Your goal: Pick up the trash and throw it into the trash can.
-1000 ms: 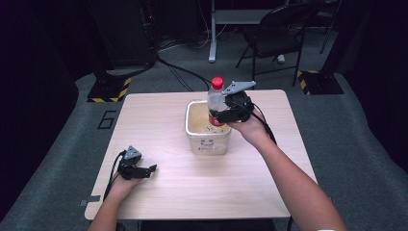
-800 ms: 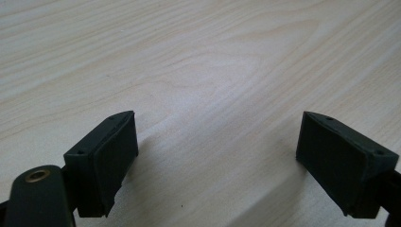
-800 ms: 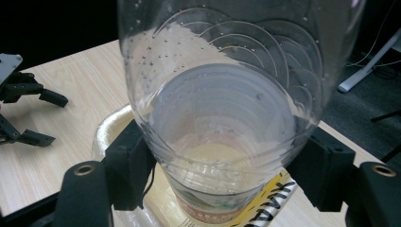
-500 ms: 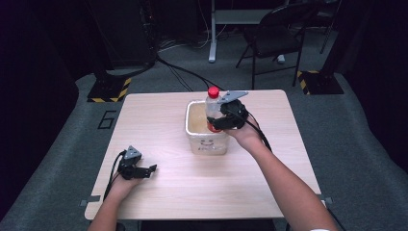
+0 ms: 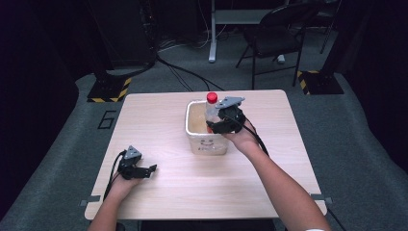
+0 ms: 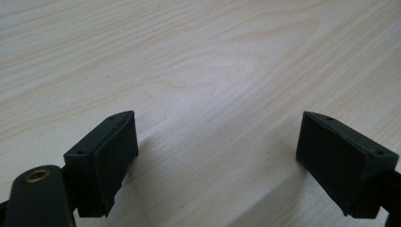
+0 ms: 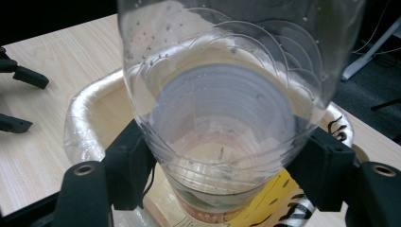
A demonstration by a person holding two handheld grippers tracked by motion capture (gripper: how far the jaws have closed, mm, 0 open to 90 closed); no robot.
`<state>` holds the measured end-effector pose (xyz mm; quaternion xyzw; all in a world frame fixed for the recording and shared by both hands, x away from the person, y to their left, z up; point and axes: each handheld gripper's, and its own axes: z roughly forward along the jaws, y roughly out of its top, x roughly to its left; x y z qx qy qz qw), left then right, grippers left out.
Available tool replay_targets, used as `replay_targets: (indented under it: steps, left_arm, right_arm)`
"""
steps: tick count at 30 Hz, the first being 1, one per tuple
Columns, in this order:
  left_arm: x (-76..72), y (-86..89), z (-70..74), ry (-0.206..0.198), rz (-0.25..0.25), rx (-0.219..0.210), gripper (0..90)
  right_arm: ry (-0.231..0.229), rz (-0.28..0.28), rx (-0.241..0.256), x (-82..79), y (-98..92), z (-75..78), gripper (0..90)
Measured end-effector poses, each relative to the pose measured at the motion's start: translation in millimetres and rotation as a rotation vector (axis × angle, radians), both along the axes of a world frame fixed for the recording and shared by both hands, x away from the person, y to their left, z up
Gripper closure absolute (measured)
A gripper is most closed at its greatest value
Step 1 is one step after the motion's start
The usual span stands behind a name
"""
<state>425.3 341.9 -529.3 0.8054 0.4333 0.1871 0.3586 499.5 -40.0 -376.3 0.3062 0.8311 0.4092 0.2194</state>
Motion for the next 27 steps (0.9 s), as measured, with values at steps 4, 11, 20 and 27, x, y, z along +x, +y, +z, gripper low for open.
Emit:
replay_targets:
  steps: [4,11,20,27]
  left_arm:
    - [0.0,0.0,0.0,0.000,0.000,0.000,13.4]
    - [0.1,0.0,0.0,0.000,-0.001,0.000,13.4]
    - [0.1,-0.1,0.0,0.000,0.000,0.000,13.4]
    - [0.2,0.0,0.0,0.000,-0.001,0.000,13.4]
  right_arm:
    - [0.015,-0.009,-0.006,1.9,0.9,-7.8,28.9]
    - [0.052,-0.017,-0.005,5.2,1.2,-17.5,28.8]
    - [0.104,-0.024,-0.001,10.6,2.4,-25.6,27.6]
    - [0.100,-0.032,0.005,9.4,0.7,-24.0,21.8]
